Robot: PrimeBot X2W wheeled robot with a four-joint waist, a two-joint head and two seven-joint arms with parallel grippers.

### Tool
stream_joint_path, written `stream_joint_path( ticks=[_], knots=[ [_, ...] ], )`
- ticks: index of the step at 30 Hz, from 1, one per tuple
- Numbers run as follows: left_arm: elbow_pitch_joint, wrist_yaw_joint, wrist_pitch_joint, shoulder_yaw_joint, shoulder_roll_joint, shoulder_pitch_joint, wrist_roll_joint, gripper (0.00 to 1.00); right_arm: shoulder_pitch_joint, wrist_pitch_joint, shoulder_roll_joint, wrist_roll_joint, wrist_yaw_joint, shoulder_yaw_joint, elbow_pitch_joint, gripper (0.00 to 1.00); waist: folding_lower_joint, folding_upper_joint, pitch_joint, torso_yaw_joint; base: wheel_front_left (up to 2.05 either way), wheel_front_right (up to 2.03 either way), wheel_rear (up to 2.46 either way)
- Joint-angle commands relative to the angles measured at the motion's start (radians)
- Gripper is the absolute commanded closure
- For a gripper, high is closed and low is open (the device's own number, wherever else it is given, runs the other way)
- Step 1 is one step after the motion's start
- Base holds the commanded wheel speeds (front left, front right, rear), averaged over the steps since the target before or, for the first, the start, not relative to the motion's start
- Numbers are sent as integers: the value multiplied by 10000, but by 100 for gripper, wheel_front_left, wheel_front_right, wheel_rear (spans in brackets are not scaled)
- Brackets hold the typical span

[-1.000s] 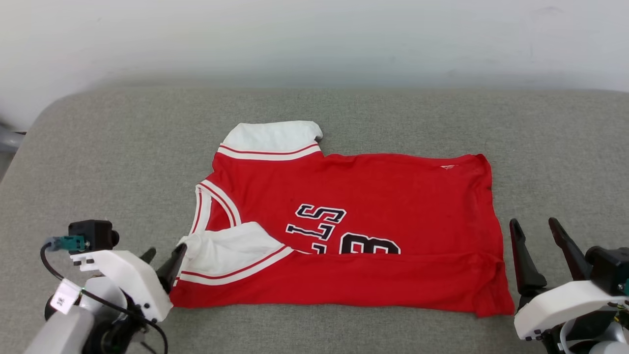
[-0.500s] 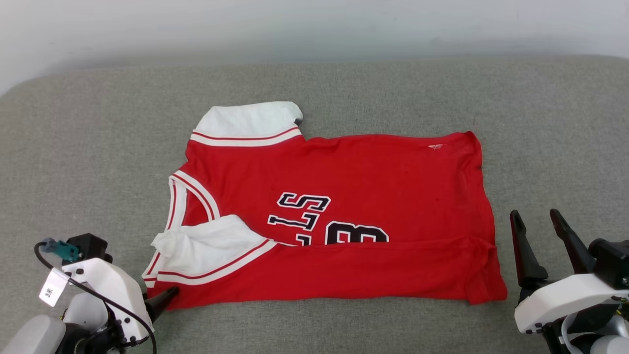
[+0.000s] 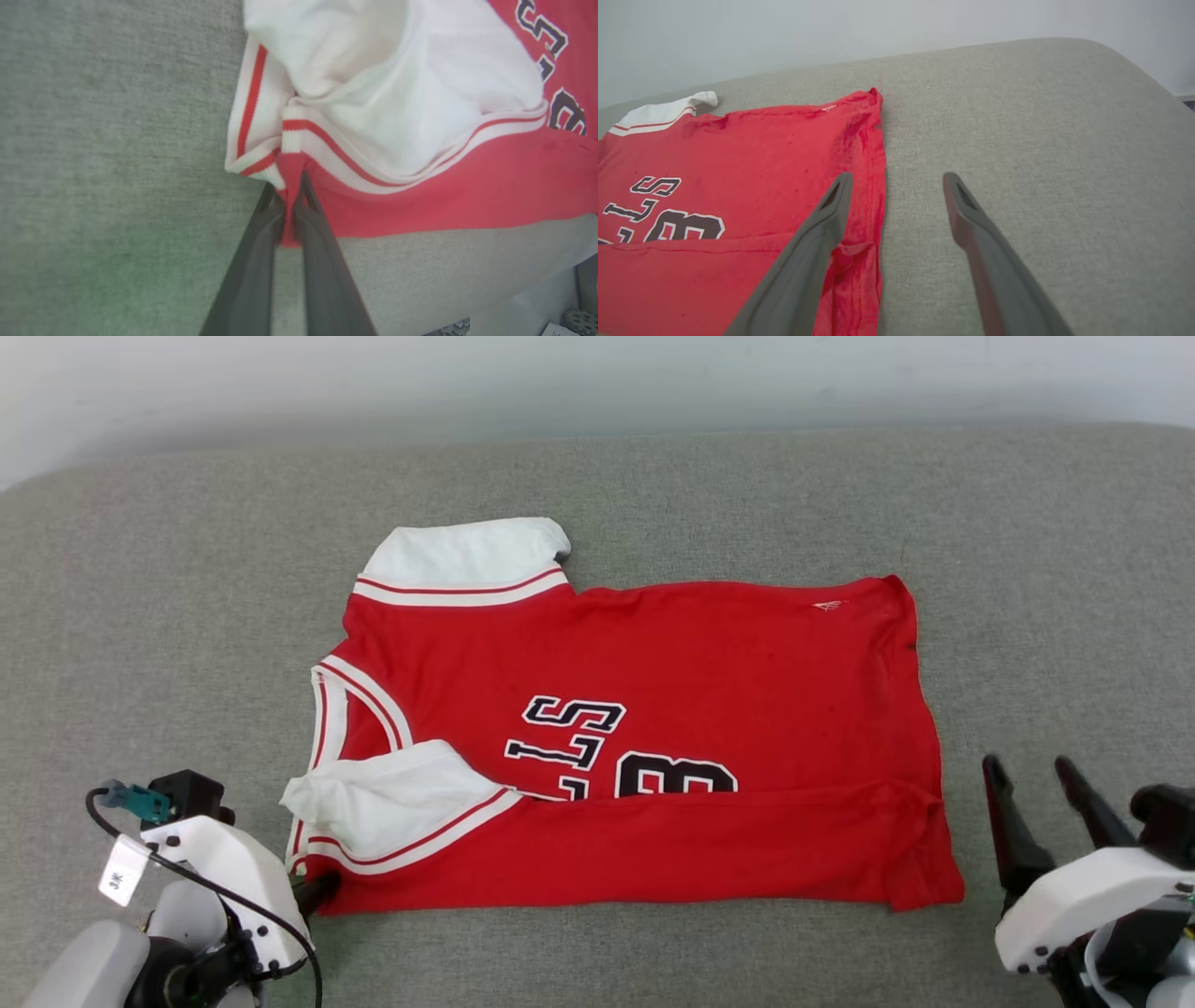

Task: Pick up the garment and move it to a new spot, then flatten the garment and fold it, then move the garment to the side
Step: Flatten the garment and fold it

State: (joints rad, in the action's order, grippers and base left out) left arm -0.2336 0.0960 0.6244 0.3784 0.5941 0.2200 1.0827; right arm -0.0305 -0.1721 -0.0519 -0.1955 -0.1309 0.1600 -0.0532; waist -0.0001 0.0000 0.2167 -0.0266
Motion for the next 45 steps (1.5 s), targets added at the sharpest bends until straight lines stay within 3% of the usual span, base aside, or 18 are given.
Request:
stream_joint_path(
  ticks=[1, 8, 12, 19, 26, 27, 28, 29, 37, 45],
  knots=[
    [-85, -86, -27, 195, -190, -134, -51, 100, 154, -322, 23, -57, 4, 32, 71, 0, 1, 0, -87, 50, 0, 0, 0],
    [862, 107, -699, -92, 234, -116, -549, 100, 472, -3562, -470, -454, 4, 69, 136, 0, 1, 0, -295, 226, 0, 0, 0],
    [1666, 319, -805, -149, 428, -101, -787, 100, 413, -4815, -732, -565, 4, -153, -75, 0, 1, 0, -149, 375, 0, 0, 0],
    [2629, 550, -891, -88, 539, 18, -1107, 100, 40, -5500, -908, -891, 4, -929, -64, 0, 1, 0, 248, 583, 0, 0, 0],
    [2888, 628, -882, 60, 424, -80, -1174, 100, -167, -5970, -947, -1148, 4, -1595, 1159, 0, 1, 0, 512, 696, 0, 0, 0],
    [2883, 620, -910, 69, 413, -97, -1173, 100, -142, -6057, -935, -1234, 3, -1701, 1303, 50, 1, 0, 529, 705, 0, 0, 0],
    [2869, 611, -922, 73, 400, -112, -1170, 100, -152, -6117, -944, -1302, -2, -1776, 1391, 82, 1, 0, 542, 712, 0, 0, 0],
    [2862, 602, -918, 78, 394, -122, -1162, 100, -188, -6102, -962, -1340, -10, -1806, 1430, 100, 1, 0, 557, 718, 0, 0, 0],
    [2879, 455, -1552, 58, 304, -251, -1381, 100, -621, -5803, -1356, -1521, 10, -1480, 1021, 100, 1, 0, 150, 764, 0, 0, 0],
    [2953, 745, -1946, 71, 253, -941, -1495, 100, -39, -5889, -1520, -1429, 9, -1322, 545, 100, 1, 0, -879, 822, 0, 0, 0]
  ],
)
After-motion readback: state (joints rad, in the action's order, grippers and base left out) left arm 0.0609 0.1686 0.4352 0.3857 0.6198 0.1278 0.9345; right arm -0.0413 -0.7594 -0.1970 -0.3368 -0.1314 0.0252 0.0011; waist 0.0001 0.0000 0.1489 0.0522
